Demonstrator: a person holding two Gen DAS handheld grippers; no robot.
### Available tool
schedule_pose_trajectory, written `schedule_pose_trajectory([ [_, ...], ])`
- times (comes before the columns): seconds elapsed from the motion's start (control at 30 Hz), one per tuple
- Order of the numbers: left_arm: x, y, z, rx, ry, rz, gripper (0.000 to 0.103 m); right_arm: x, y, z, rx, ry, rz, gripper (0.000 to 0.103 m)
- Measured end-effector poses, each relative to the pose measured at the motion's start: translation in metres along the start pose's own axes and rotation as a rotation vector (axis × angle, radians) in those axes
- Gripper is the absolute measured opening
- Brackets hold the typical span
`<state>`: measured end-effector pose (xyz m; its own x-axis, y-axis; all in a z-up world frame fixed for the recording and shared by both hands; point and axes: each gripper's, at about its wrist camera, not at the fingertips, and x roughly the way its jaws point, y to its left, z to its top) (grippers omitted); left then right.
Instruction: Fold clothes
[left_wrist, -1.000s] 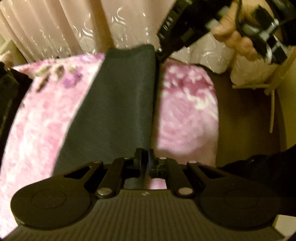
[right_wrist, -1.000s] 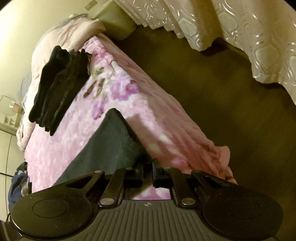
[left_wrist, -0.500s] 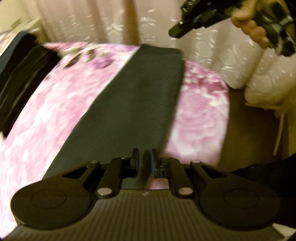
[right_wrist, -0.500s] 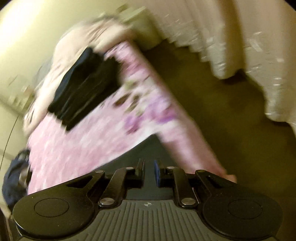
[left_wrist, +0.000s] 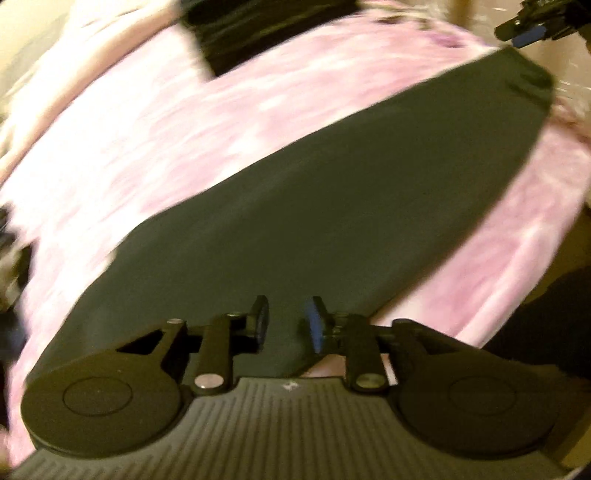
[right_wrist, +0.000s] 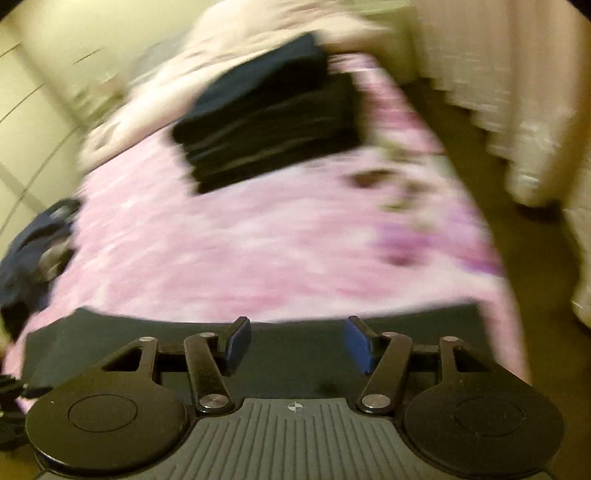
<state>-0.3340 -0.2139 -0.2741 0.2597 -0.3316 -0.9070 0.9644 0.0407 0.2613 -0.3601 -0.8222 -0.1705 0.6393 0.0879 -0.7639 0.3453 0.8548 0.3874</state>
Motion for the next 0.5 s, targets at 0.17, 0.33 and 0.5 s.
schedule_pose_trajectory([
  [0.17,-0.009,0.096,-0.067,-0.123,0.039,0.084,0.025,0.057,0.12,-0.002,-0.137,0.063,0.109,0.06],
  [0.33,0.007,0.202,-0.141,-0.234,0.047,0.124,0.031,0.132,0.239,-0.029,-0.227,0.17,0.144,0.06],
  [0.5,0.039,0.287,-0.202,-0.411,0.062,0.106,0.031,0.197,0.332,-0.056,-0.305,0.299,0.168,0.06],
])
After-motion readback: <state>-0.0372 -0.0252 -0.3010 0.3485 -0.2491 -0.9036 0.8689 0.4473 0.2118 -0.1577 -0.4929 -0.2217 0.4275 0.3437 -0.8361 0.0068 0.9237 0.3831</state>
